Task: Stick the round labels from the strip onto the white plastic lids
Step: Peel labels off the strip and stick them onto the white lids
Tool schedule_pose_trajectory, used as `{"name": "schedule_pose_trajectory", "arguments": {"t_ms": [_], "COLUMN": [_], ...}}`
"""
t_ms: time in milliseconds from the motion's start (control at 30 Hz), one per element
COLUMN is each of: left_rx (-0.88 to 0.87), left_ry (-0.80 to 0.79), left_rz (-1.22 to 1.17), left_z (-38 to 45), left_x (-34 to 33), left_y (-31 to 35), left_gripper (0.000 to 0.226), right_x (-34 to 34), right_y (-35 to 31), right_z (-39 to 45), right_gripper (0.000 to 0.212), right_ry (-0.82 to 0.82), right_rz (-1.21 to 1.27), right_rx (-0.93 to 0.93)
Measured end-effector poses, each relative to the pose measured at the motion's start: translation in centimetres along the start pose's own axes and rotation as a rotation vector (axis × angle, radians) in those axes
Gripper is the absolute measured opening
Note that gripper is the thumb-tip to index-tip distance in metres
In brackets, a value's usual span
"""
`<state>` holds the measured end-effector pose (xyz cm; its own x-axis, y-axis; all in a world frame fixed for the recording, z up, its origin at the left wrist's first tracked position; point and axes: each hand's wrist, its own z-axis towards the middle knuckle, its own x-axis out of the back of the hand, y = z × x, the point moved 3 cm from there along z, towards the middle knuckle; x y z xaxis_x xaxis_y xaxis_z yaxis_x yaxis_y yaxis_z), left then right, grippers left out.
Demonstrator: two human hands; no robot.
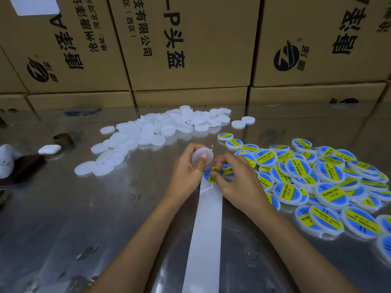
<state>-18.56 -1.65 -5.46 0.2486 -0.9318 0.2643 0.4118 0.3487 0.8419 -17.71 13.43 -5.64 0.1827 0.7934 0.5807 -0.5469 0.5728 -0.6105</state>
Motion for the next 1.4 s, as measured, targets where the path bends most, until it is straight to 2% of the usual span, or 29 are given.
{"name": "schedule_pose_trajectory", "arguments": {"t_ms": [233,433,533,633,733,967,1400], "left_rx": [0.098,0.378,0.466,0.546,0.575,0.589,0.572], "left_ry": [0.027,0.135,0.059,-0.085,-0.177,-0.247,-0.26], "left_rz": [-0.094,-0.577,-0.797,-0.928,-0.988,-0.971,-0.957], "left_z": [0.1,0.3,0.3,-0.3,-0.7,-1.3,-1.4], "left_x": [0.0,0.6,0.4,-0.6,-1.1,-1.7,-2.1], "left_y": [-0.3,0.1,0.9,1.8,2.2,1.8,1.9], "left_gripper": [0.017,0.022,0.027,0.034,0.034,0.036,0.036], "right_x": [1.2,1.6,1.8,1.7,1.7,1.4,1.0], "right_y": [-0.2,-1.2,-1.5,-1.5,-1.3,-0.6,0.3], "right_z": [0.3,0.4,0.6,0.7,0.8,0.8,0.8], "right_gripper": [0.027,0.032,0.028,0.024,0.023,0.028,0.03], "right_ry": [0.167,0.163,0.13,0.102,0.098,0.075,0.078], "right_rz": [0.27,0.588,0.737,0.806,0.804,0.712,0.594], "right_rx": [-0.125,-0.221,-0.264,-0.294,-0.318,-0.359,-0.377]}}
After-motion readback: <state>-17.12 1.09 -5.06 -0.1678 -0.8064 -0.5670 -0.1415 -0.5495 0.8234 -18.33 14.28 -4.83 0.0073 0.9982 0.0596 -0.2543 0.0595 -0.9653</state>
